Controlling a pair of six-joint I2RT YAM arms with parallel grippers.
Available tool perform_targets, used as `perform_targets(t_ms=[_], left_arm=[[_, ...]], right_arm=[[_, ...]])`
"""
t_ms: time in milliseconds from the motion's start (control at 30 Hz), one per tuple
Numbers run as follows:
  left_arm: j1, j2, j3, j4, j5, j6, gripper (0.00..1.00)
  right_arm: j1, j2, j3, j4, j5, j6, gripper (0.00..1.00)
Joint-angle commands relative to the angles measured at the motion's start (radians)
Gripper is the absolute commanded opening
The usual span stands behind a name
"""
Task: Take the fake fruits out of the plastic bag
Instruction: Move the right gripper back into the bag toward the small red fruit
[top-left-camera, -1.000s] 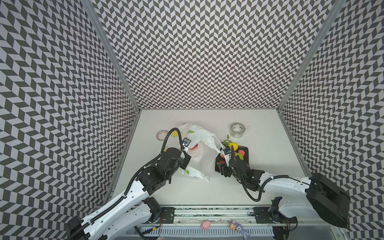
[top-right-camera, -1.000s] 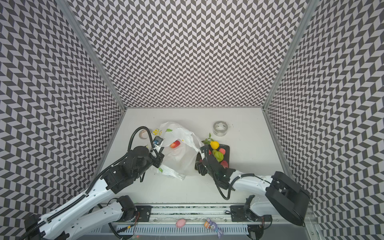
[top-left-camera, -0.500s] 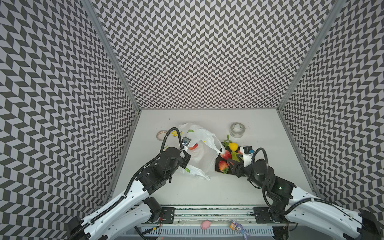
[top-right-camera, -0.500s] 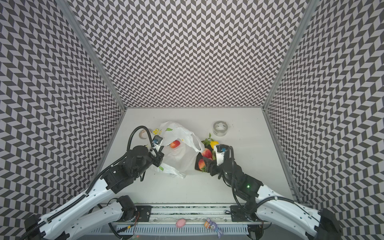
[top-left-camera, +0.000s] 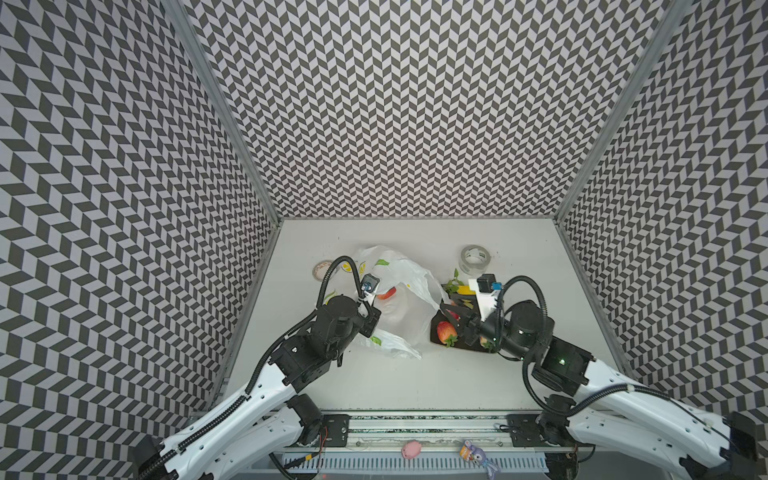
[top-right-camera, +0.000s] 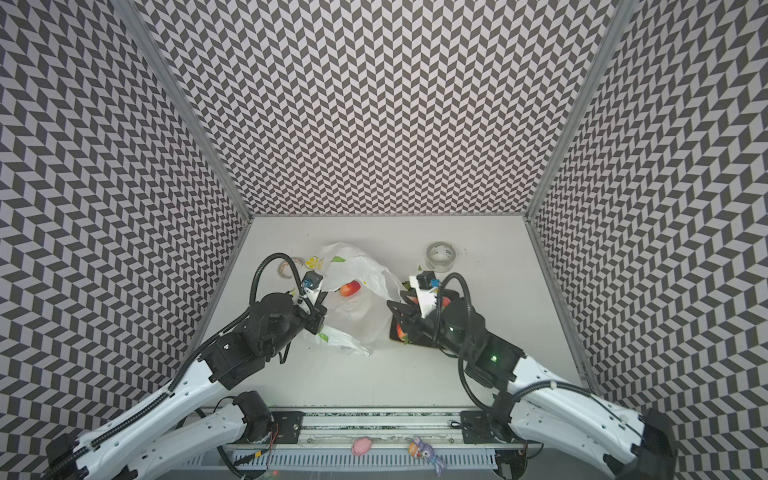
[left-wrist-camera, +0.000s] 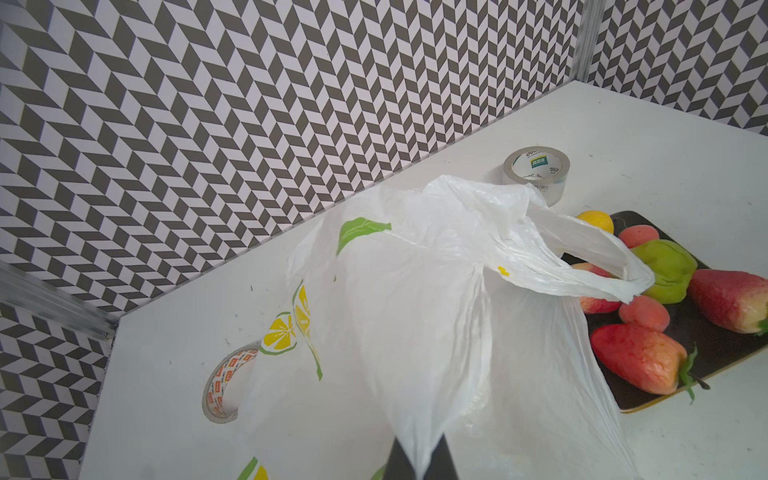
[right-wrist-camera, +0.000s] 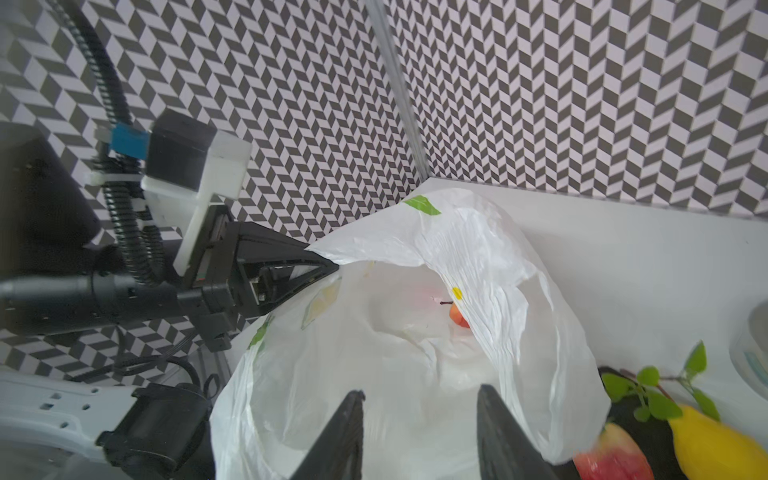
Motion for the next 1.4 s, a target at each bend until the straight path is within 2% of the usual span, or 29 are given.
perform_targets(t_ms=[0, 100, 267, 400, 567, 733, 800, 967, 1267, 1367], left_arm=[[0.005, -0.016, -0.003, 0.003, 0.015, 0.002, 0.00], [0.006, -0.016, -0.001, -0.016, 0.016, 0.013, 0.00], [0.006, -0.009, 0.005, -0.033, 0.020, 0.027, 0.00], [0.006, -0.002, 0.009, -0.034, 0.045, 0.054, 0.00], [0.017, -0.002, 0.022, -0.035, 0.064, 0.070, 0.00], [0.034, -0.005, 0.025, -0.031, 0.078, 0.067, 0.00], [0.038, -0.009, 0.030, -0.030, 0.082, 0.067, 0.00], [0.043, -0.025, 0.037, -0.044, 0.105, 0.076, 0.00], [0.043, -0.037, 0.035, -0.049, 0.152, 0.122, 0.00], [0.044, -0.040, 0.029, -0.051, 0.169, 0.144, 0.00]], right_arm=[[0.014, 0.119, 0.046, 0.126, -0.109, -0.087, 0.36], [0.016, 0.239, 0.069, 0.182, -0.108, -0.124, 0.32], [0.023, 0.432, 0.128, 0.195, -0.080, -0.271, 0.30], [0.023, 0.535, 0.160, 0.242, -0.033, -0.486, 0.29], [0.023, 0.610, 0.114, 0.350, 0.021, -0.807, 0.29], [0.021, 0.696, 0.118, 0.425, 0.075, -0.997, 0.28], [0.023, 0.737, 0.092, 0.518, 0.108, -1.079, 0.28], [0.023, 0.834, 0.143, 0.583, 0.141, -1.128, 0.28], [0.033, 0.964, 0.238, 0.613, 0.143, -1.128, 0.43], [0.033, 0.984, 0.265, 0.614, 0.139, -1.092, 0.48]])
